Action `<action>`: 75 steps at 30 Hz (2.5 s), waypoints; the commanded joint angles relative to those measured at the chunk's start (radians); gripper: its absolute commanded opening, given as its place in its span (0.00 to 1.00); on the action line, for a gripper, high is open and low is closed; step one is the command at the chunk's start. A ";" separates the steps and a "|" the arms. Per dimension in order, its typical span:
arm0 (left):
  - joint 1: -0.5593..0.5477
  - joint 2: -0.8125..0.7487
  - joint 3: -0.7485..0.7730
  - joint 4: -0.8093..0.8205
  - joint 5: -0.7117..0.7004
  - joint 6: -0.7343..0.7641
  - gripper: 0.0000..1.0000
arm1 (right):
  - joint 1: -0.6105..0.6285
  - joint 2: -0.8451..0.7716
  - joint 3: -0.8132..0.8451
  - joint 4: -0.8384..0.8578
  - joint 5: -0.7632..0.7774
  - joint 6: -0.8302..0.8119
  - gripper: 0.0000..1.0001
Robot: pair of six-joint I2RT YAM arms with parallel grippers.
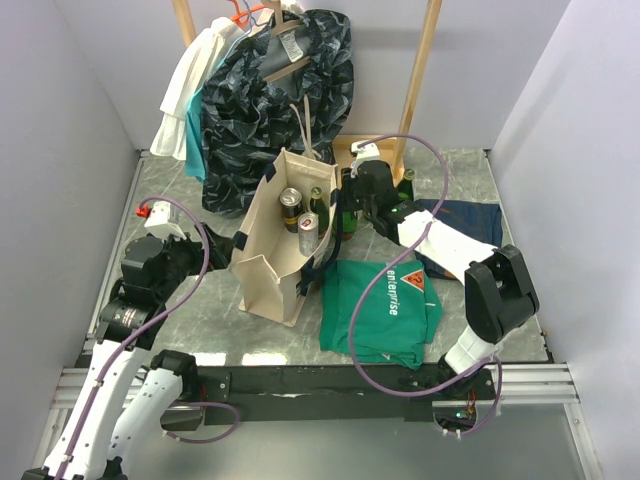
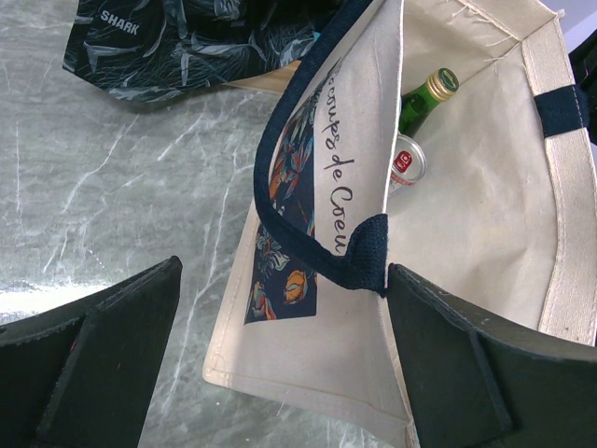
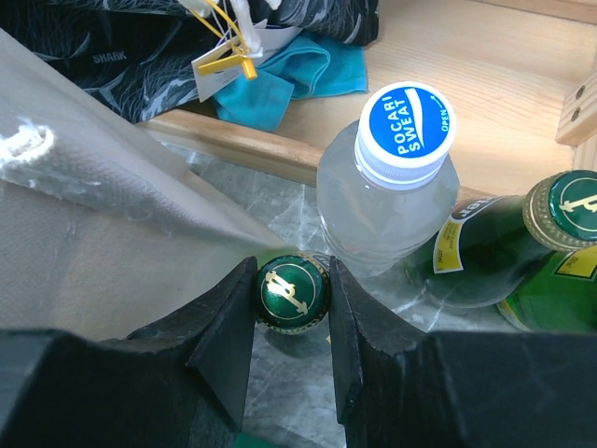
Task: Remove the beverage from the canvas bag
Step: Place the drink at the center of the board.
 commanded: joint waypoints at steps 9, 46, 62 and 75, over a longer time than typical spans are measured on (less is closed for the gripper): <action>-0.001 0.000 0.021 0.037 0.005 0.005 0.97 | 0.026 -0.051 0.056 0.054 0.134 -0.067 0.00; -0.001 0.003 0.022 0.035 0.006 0.005 0.96 | 0.033 -0.028 0.056 0.014 0.177 -0.018 0.60; -0.001 -0.005 0.021 0.037 0.013 0.003 0.97 | 0.033 -0.162 0.044 -0.032 0.175 -0.012 0.64; -0.001 -0.005 0.019 0.037 0.014 0.003 0.96 | 0.039 -0.230 0.134 -0.171 0.042 -0.047 0.70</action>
